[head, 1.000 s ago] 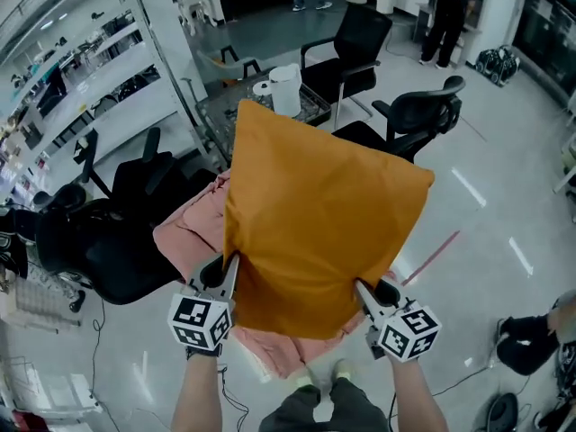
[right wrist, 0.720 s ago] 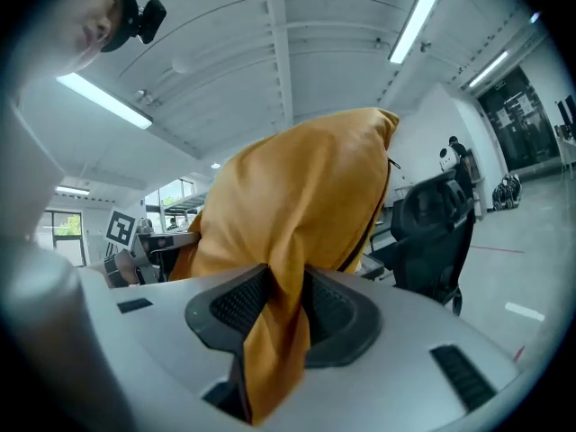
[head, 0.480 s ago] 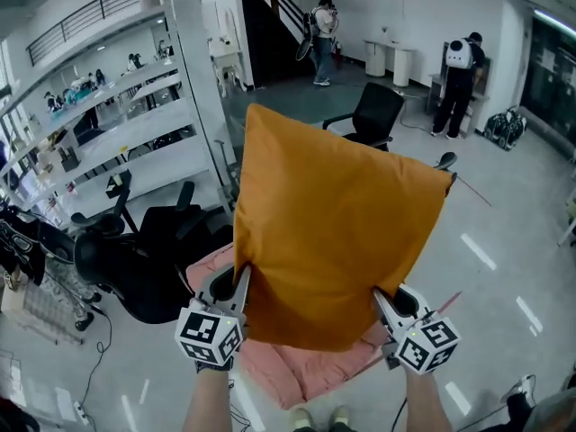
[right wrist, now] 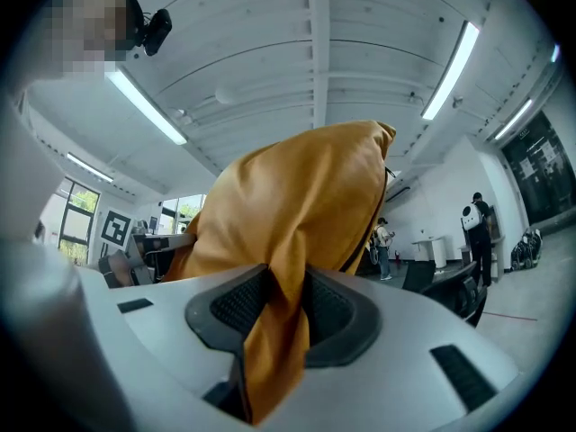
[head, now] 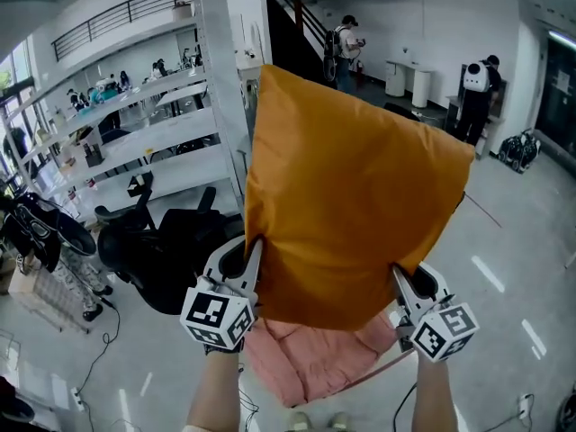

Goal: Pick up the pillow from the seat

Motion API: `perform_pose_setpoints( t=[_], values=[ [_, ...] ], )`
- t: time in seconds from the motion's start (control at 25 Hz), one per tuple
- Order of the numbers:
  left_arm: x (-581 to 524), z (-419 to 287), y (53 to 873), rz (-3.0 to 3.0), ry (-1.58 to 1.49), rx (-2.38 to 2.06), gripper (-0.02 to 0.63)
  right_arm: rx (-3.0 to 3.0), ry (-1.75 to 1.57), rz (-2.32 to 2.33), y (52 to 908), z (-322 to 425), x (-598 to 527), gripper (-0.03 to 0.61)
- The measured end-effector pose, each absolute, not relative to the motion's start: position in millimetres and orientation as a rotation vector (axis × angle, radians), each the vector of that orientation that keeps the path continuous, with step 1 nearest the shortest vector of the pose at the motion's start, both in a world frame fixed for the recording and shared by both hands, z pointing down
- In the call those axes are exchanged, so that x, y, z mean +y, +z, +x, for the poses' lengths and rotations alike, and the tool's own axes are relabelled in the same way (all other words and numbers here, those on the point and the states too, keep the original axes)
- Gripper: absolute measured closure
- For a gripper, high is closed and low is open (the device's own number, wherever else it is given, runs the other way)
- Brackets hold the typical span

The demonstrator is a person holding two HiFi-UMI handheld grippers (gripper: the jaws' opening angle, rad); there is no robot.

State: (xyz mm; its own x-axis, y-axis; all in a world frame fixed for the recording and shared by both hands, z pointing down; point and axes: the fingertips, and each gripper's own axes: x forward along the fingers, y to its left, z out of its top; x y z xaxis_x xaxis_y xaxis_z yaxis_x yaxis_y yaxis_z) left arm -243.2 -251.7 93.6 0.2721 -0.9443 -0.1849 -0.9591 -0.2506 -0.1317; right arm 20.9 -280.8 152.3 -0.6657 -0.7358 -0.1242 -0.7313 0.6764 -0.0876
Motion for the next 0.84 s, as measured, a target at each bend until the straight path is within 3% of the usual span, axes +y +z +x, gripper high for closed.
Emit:
perform_pose_setpoints(
  t=[0.84],
  values=[
    [-233,-243,86,-2.297,0.162,1.808,0.584,2.737,0.020,-1.187,137,22,-268,0.451]
  ],
)
